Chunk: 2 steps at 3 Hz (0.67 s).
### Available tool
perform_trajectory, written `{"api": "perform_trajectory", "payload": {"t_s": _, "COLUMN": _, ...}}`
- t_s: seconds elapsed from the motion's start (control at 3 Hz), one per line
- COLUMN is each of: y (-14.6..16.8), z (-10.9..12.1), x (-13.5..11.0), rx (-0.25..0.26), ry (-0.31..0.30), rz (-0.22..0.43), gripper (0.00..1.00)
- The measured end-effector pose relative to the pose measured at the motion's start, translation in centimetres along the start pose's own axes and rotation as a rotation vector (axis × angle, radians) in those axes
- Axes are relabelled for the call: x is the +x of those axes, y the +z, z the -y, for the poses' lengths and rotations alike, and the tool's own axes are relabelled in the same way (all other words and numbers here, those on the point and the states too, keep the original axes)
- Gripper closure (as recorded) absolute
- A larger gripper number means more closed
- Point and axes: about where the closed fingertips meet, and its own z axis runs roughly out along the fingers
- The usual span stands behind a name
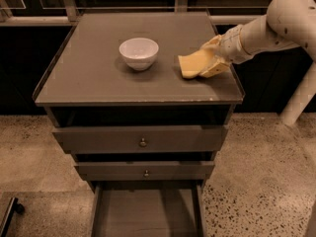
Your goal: Pick sponge from bottom drawer and place on counter
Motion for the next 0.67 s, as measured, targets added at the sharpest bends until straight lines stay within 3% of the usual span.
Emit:
{"api": "perform_trajectory", "payload": {"t_s": 0.33, "y": 0.01, "z": 0.00, "x": 0.00, "rx": 0.000, "ry": 0.000, "rz": 0.000, "gripper": 0.00}}
{"api": "perform_trajectory", "payload": {"t_s": 0.67, "y": 0.02, "z": -0.01, "x": 0.00, "rx": 0.000, "ry": 0.000, "rz": 0.000, "gripper": 0.00}}
